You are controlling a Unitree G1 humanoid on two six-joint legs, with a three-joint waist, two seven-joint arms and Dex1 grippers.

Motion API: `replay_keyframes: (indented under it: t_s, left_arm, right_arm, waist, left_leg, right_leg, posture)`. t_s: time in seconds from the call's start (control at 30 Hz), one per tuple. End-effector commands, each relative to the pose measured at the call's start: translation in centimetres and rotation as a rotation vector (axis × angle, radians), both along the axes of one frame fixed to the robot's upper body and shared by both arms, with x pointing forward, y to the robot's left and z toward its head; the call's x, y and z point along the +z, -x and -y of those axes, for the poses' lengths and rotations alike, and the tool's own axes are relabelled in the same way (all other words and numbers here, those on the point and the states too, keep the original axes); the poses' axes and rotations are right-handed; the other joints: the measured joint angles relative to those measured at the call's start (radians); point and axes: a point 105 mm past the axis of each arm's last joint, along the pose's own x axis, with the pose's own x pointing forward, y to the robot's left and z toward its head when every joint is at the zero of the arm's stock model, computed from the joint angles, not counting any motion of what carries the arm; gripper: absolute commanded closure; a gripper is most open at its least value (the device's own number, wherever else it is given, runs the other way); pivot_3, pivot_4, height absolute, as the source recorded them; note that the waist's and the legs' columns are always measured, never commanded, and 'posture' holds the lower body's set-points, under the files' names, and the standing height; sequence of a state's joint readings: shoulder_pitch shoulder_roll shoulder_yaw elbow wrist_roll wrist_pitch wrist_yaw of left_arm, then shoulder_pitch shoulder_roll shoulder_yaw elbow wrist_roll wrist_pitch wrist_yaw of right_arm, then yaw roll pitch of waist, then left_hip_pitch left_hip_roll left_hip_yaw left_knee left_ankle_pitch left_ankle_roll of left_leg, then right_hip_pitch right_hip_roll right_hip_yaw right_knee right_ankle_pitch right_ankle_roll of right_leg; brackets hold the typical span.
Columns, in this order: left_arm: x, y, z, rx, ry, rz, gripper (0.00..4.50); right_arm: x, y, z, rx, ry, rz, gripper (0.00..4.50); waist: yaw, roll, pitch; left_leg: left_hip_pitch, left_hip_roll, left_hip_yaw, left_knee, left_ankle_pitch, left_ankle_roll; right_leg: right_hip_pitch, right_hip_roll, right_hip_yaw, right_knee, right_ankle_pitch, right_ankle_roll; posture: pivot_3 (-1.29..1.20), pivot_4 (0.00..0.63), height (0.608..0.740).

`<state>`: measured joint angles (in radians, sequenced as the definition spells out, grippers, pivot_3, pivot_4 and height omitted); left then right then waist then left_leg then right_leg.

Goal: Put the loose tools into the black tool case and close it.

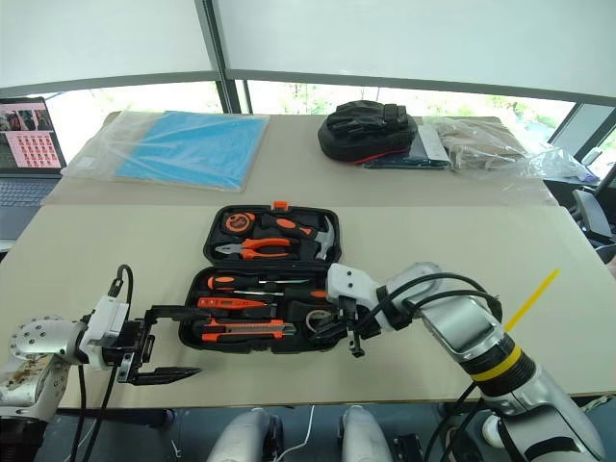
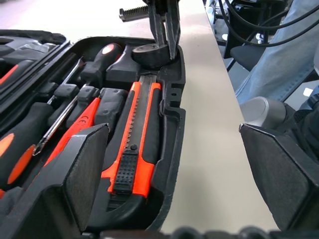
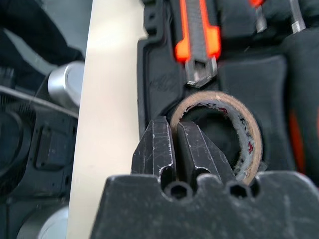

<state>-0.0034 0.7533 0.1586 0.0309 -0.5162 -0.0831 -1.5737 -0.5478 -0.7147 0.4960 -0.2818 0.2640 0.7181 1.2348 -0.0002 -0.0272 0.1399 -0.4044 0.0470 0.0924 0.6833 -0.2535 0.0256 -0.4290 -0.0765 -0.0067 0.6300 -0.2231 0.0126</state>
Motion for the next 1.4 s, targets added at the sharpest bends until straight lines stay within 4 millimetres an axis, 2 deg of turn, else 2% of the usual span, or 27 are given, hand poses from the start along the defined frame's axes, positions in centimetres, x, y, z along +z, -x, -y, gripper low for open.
replay_keyframes:
  t_s: [0.03, 0.13, 0.2, 0.37, 0.4, 0.6, 0.7, 0.73, 0.8, 0.87, 0.97, 1.03, 1.13, 1.17, 1.3, 1.4]
  left_arm:
    - [1.1, -0.4, -0.3, 0.011, -0.004, 0.045, 0.0]
    - [1.8, -0.9, -0.1, 0.045, 0.027, 0.045, 0.0]
    - [2.3, -0.9, -0.1, 0.062, 0.058, 0.004, 0.0]
    - [2.4, -1.5, -0.5, 0.142, 0.044, -0.007, 0.0]
    - [2.6, -1.7, -0.7, 0.167, 0.045, -0.001, 0.0]
    - [3.9, -3.8, -2.3, 0.331, 0.104, 0.03, 0.0]
    - [3.6, -5.9, -4.4, 0.505, 0.089, 0.041, 0.78]
    - [3.2, -6.6, -5.1, 0.567, 0.062, 0.039, 1.24]
    - [2.5, -7.9, -6.2, 0.674, 0.021, 0.052, 1.9]
    - [2.1, -9.4, -6.6, 0.764, 0.021, 0.049, 2.7]
    - [1.7, -10.8, -5.9, 0.8, 0.001, 0.059, 3.74]
    - [1.5, -11.3, -5.2, 0.787, -0.005, 0.054, 4.46]
    - [0.1, -11.5, -3.5, 0.74, -0.029, -0.006, 4.5]
    - [-0.3, -11.6, -3.2, 0.736, -0.048, -0.021, 4.5]
    - [-1.4, -12.2, -2.1, 0.699, -0.114, -0.043, 4.5]
    - [-0.7, -12.6, -0.3, 0.639, -0.061, -0.04, 4.5]
  right_arm:
    - [-0.9, 0.0, 0.8, 0.004, 0.086, -0.008, 3.47]
    - [-0.5, -0.2, 0.6, 0.02, 0.083, 0.02, 2.48]
    - [0.6, -0.2, 0.2, 0.04, 0.041, 0.027, 1.86]
    - [2.5, 0.9, 0.5, 0.105, -0.019, -0.059, 0.15]
    - [2.7, 0.9, 0.8, 0.117, -0.027, -0.062, 0.02]
    - [4.5, -0.2, 2.9, 0.057, -0.128, -0.039, 0.02]
    - [5.4, -1.8, 4.1, -0.062, -0.235, -0.008, 0.0]
    - [5.5, -3.1, 4.5, -0.134, -0.271, 0.043, 0.26]
    - [5.0, -5.0, 5.6, -0.237, -0.28, 0.126, 0.71]
    - [3.6, -7.2, 6.9, -0.334, -0.224, 0.247, 1.46]
    - [2.6, -9.9, 7.2, -0.444, -0.234, 0.39, 2.43]
    - [1.9, -10.9, 7.3, -0.466, -0.229, 0.447, 3.17]
    - [0.4, -11.7, 6.8, -0.471, -0.213, 0.461, 4.25]
    - [0.1, -11.7, 6.4, -0.464, -0.217, 0.449, 4.49]
    - [-0.3, -11.5, 4.5, -0.406, -0.229, 0.419, 4.49]
    - [0.3, -11.0, 3.3, -0.35, -0.259, 0.398, 4.49]
  waist:
    - [0.001, 0.0, 0.0]
    - [0.005, -0.001, 0.0]
    - [0.005, -0.001, -0.001]
    - [0.004, -0.001, 0.0]
    - [0.005, -0.001, 0.0]
    - [0.01, -0.001, 0.0]
    - [0.01, -0.001, 0.0]
    - [0.01, -0.001, 0.0]
    - [0.009, -0.001, 0.0]
    - [0.009, -0.001, 0.0]
    - [0.01, -0.002, 0.0]
    - [0.009, -0.002, 0.0]
    - [0.005, -0.002, 0.0]
    - [0.004, -0.002, 0.0]
    - [-0.004, -0.002, 0.0]
    - [-0.004, -0.002, 0.0]
  left_leg:
    - [0.0, 0.0, 0.0, 0.0, 0.0, 0.0]
    - [0.0, 0.0, -0.001, 0.0, 0.0, 0.0]
    - [0.0, 0.0, -0.001, 0.0, 0.0, 0.0]
    - [0.0, 0.0, -0.002, 0.0, 0.0, 0.0]
    - [0.0, 0.0, -0.002, 0.0, 0.0, 0.0]
    - [0.0, 0.0, -0.003, 0.0, 0.0, 0.0]
    - [0.0, 0.0, -0.003, 0.0, 0.0, 0.0]
    - [0.0, 0.0, -0.003, 0.0, 0.0, 0.0]
    - [0.001, 0.0, -0.002, 0.0, 0.0, 0.0]
    - [0.001, -0.002, -0.002, 0.0, 0.0, 0.0]
    - [0.0, -0.003, 0.0, 0.0, 0.0, 0.0]
    - [0.0, -0.003, 0.003, 0.0, 0.0, -0.001]
    - [-0.001, -0.003, 0.004, 0.0, 0.001, -0.001]
    - [-0.001, -0.003, 0.005, 0.0, 0.001, -0.001]
    - [-0.001, -0.003, 0.004, 0.0, 0.001, -0.001]
    - [0.0, -0.003, 0.004, 0.0, 0.001, -0.001]
  right_leg:
    - [0.001, 0.0, 0.0, 0.0, 0.0, 0.0]
    - [0.001, 0.0, -0.001, -0.001, 0.0, 0.0]
    - [0.002, 0.0, -0.002, -0.001, 0.0, 0.0]
    - [0.001, 0.0, -0.002, 0.0, 0.0, 0.0]
    - [0.001, 0.0, -0.002, 0.0, 0.0, 0.0]
    - [0.002, 0.0, -0.003, -0.001, 0.0, 0.0]
    - [0.002, 0.0, -0.003, -0.001, 0.0, 0.0]
    - [0.002, 0.0, -0.003, -0.001, 0.0, 0.0]
    - [0.003, 0.0, -0.003, -0.001, 0.0, 0.0]
    - [0.003, 0.0, -0.003, -0.001, 0.0, 0.0]
    - [0.003, 0.0, -0.003, -0.001, 0.0, 0.0]
    - [0.003, 0.0, -0.003, 0.0, 0.0, 0.0]
    - [0.002, 0.0, -0.003, 0.0, 0.0, 0.0]
    - [0.002, 0.0, -0.003, 0.0, 0.0, 0.0]
    - [0.002, 0.001, -0.003, 0.0, 0.0, 0.0]
    - [0.002, 0.001, -0.003, 0.0, 0.0, 0.0]
  posture:
    - [0.0, 0.15, 0.74]
    - [0.0, 0.15, 0.74]
    - [0.0, 0.15, 0.74]
    - [0.0, 0.15, 0.74]
    - [0.0, 0.15, 0.74]
    - [0.0, 0.15, 0.74]
    - [0.0, 0.15, 0.74]
    - [0.0, 0.15, 0.74]
    - [0.0, 0.15, 0.74]
    - [0.0, 0.15, 0.74]
    - [0.0, 0.15, 0.74]
    - [0.0, 0.15, 0.74]
    - [0.0, 0.15, 0.74]
    - [0.0, 0.15, 0.74]
    - [0.0, 0.15, 0.74]
    - [0.0, 0.15, 0.74]
